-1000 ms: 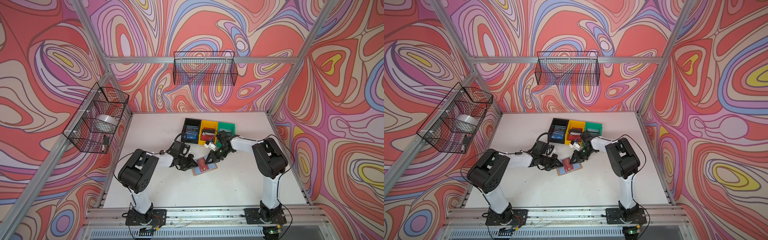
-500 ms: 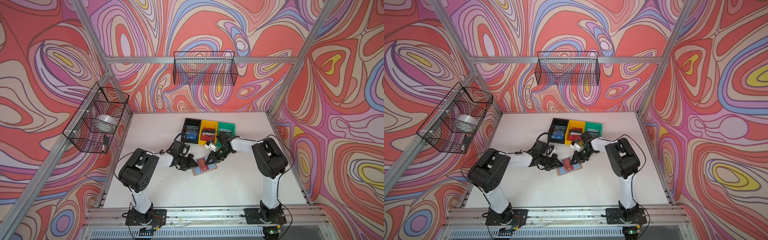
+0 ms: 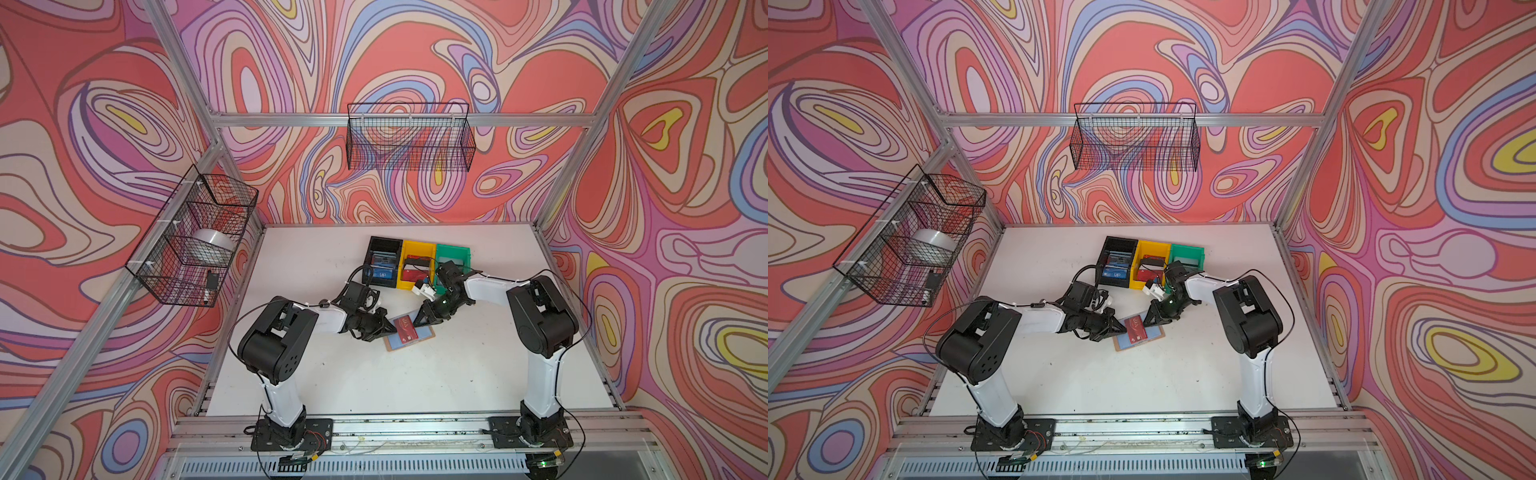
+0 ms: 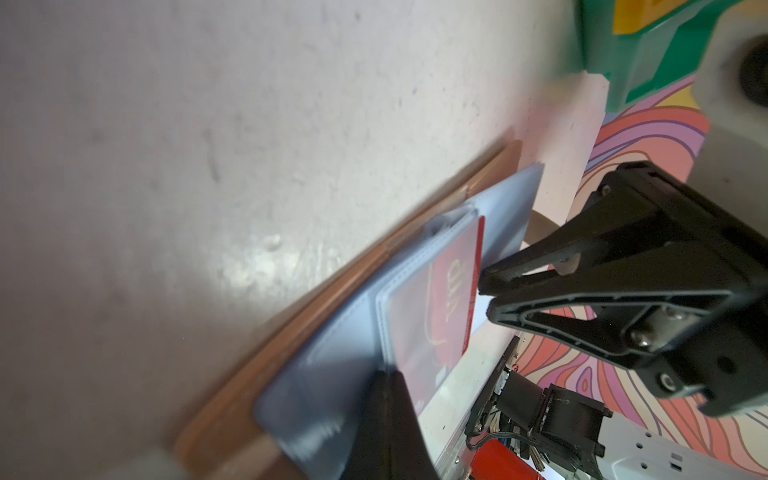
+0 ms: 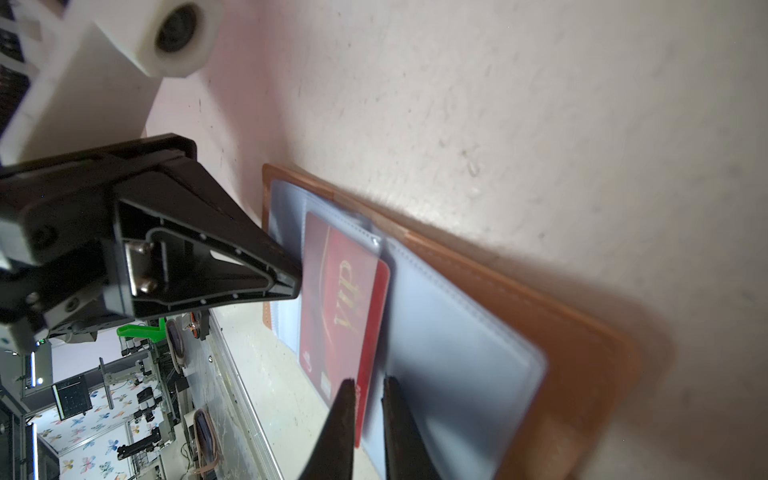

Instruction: Take the credit cards out of the card holder

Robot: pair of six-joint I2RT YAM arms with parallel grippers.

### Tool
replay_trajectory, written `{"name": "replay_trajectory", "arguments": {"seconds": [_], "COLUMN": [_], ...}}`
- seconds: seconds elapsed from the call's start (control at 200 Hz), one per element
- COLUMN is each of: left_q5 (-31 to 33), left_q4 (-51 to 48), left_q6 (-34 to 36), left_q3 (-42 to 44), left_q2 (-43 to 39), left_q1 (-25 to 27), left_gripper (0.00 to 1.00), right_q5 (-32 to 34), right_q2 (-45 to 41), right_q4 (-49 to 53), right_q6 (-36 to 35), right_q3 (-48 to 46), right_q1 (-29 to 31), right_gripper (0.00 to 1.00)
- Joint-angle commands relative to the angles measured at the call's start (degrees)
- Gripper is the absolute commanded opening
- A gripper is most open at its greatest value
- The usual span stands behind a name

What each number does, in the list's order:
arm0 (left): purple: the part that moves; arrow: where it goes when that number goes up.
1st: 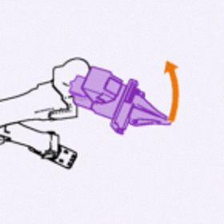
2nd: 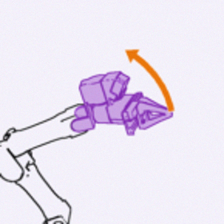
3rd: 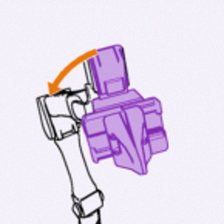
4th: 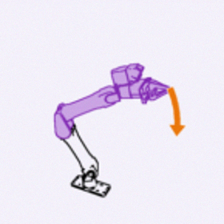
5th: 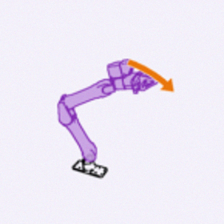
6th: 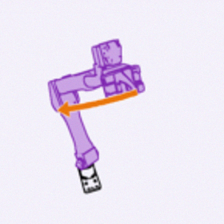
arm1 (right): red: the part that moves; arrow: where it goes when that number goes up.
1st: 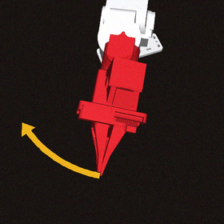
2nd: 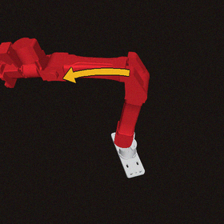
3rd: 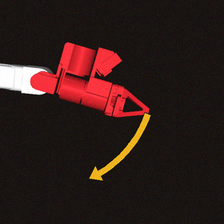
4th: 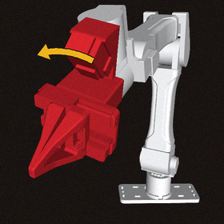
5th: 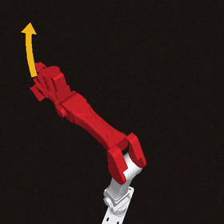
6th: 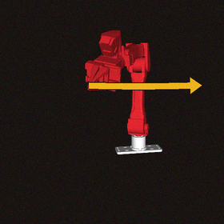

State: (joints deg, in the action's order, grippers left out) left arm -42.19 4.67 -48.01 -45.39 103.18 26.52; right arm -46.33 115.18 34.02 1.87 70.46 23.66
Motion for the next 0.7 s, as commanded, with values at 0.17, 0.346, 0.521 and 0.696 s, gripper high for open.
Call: {"name": "replay_trajectory", "arguments": {"seconds": [0.17,0.346,0.521,0.696], "left_q5": [6.0,6.16,6.16,6.19], "left_q4": [-5.12,-5.26,-5.27,-5.28], "left_q6": [0.56,0.64,0.64,0.64], "left_q3": [1.79,2.07,1.97,1.99], "left_q2": [3.52,3.41,3.52,3.48], "left_q1": [0.07,-0.05,0.0,-0.06], "left_gripper": [0.0,0.0,0.0,0.0], "right_q5": [-2.7,-1.96,-3.25,-4.61], "right_q2": [1.84,2.8,3.23,3.37], "right_q4": [-1.43,-1.79,-2.92,-3.18], "right_q6": [0.42,0.5,1.04,1.04], "right_q3": [-0.67,-1.2,-1.37,-1.37], "right_q1": [-0.04,-0.02,-0.02,-0.02], "right_gripper": [0.17,0.16,0.15,0.11]}}
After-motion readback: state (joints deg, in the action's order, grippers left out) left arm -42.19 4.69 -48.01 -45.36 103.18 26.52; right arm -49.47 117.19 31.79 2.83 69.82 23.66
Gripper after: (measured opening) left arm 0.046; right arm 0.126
